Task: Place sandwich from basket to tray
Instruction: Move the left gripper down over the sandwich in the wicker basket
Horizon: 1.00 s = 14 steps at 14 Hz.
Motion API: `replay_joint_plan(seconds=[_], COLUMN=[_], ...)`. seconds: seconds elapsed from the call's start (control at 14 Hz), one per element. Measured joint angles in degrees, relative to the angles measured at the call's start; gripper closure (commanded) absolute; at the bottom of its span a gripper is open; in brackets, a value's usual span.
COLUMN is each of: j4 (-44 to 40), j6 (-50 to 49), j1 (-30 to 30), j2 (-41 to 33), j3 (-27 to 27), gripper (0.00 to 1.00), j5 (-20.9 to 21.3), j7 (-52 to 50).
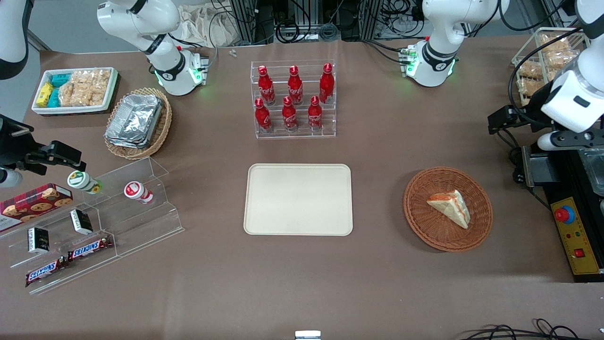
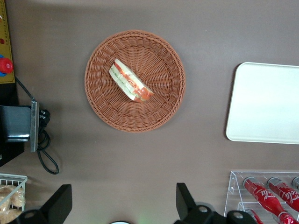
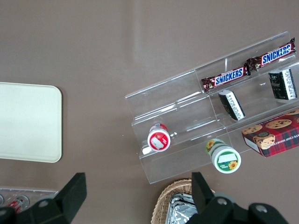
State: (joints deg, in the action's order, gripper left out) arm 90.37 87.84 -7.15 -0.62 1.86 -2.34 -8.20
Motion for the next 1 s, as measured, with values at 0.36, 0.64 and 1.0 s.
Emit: replay_joint_plan(seconds=[0.36,0.64,1.0], j4=[0.1,0.6,6.0], j6=[-0.1,3.8,17.1], j1=[0.0,0.0,-0.1], j2=[0.7,7.5,19.1], j3=[0.5,0.9,0.9], gripper=[0.0,0.0,0.0], j5=[0.1,0.1,0.6], j7=[-0.9,-16.4,-33.3])
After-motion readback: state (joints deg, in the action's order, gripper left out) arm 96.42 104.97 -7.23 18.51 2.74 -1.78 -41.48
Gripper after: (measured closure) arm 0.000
